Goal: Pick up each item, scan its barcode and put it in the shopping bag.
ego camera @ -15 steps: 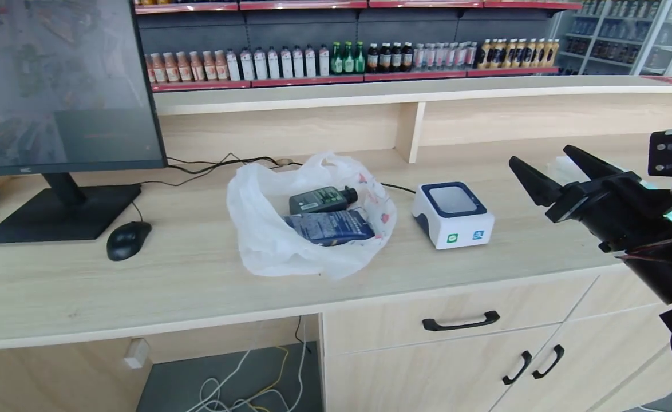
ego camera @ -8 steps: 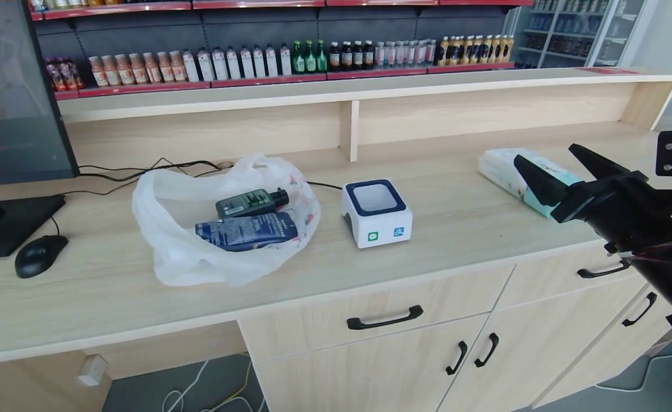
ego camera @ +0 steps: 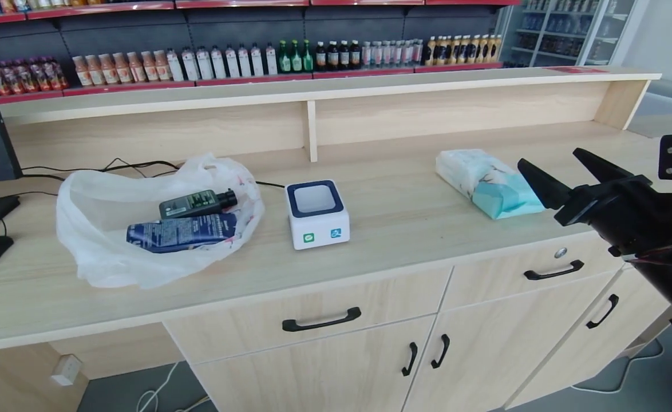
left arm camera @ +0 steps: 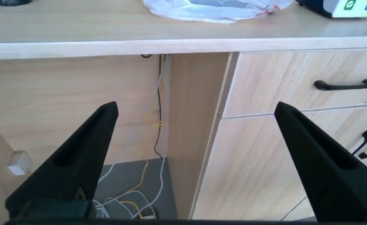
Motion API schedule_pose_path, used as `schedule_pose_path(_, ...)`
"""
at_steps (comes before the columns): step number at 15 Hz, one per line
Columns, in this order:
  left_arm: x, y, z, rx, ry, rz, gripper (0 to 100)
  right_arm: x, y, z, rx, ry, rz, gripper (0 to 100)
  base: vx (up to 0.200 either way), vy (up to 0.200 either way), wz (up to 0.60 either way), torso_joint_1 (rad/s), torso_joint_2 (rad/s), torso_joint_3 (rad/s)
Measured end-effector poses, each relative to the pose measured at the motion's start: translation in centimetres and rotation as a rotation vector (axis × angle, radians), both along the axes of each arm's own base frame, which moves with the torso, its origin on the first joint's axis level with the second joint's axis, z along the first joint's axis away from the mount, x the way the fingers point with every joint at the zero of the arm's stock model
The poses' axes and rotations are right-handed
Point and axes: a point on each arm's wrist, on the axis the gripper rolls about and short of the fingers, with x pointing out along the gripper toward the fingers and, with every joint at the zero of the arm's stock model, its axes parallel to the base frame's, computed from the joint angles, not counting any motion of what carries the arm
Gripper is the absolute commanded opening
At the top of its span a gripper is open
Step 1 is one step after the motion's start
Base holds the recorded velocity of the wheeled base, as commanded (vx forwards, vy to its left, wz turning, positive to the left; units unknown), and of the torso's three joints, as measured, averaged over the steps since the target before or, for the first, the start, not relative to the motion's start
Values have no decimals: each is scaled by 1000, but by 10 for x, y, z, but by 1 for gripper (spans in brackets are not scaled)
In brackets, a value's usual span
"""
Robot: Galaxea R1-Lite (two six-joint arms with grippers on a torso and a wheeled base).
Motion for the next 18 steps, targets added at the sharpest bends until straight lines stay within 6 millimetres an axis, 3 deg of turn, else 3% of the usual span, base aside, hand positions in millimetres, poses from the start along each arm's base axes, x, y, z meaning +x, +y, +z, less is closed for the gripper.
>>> schedule_pose_path(3, 0, 0, 0, -1, -2, 1, 100, 1, 0, 0, 0, -1, 0, 100, 0, -200, 600, -2, 1, 1)
schedule_pose_path(13, 0, 0, 0, -2, -1, 0, 100, 6, 3, -8, -5, 29, 7, 100, 0, -200, 0, 2, 2, 3)
schedule_pose_path(18, 0, 0, 0, -1, -2, 1, 100, 5, 9, -12, -12, 44, 30, 100, 160, -160, 0, -4, -1, 6)
